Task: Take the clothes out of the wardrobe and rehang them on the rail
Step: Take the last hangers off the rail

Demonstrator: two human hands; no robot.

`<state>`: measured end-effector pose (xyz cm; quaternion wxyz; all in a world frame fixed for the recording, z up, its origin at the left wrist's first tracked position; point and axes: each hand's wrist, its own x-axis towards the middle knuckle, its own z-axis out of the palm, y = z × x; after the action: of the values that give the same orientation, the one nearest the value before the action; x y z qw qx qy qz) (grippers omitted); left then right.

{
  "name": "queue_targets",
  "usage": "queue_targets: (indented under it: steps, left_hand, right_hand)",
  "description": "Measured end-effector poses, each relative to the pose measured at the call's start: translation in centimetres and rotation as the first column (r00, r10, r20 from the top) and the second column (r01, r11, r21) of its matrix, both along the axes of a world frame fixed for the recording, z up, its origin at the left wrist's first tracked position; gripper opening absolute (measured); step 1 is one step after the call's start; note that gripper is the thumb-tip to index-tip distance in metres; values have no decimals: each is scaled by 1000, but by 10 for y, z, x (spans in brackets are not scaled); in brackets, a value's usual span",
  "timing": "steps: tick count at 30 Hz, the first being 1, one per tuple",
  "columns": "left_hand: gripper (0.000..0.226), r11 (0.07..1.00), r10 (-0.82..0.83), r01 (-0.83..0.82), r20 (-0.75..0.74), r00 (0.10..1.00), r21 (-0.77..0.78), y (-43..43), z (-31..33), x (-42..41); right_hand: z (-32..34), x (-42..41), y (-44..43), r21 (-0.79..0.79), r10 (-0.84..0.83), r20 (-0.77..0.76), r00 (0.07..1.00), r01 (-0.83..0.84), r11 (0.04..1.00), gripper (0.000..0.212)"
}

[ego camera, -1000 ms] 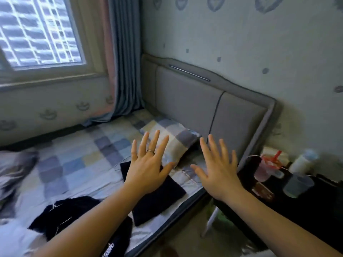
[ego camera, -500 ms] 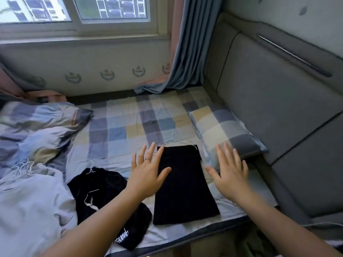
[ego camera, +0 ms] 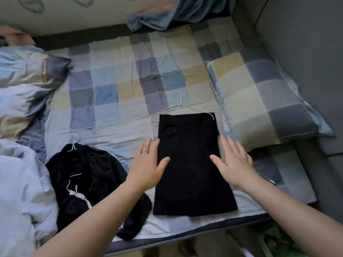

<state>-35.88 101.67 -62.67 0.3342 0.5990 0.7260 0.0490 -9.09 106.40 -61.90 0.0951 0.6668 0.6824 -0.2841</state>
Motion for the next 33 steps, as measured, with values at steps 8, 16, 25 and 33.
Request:
queue_targets:
  steps: [8,16,25,33]
  left_hand:
    - [75,987,98,-92,40,994,-132,84,-190,-27]
    - [82,963,265,-261,66,962,-64,184,-329,-45]
    - [94,902,429,-431,114,896,-10,260,-373,-73]
    - [127,833,549,-537,303,779,-131,270,-352,-86]
  right_hand:
    - [-194,-17,114,-42,-140,10,990,141,989,74]
    - [-332,-3,211,40,-172,118,978,168,985,75]
    - [-379,-12,256,110,-352,59,934,345,932,72]
    - [-351,-10,271,74,-569,-331,753,622,780,67]
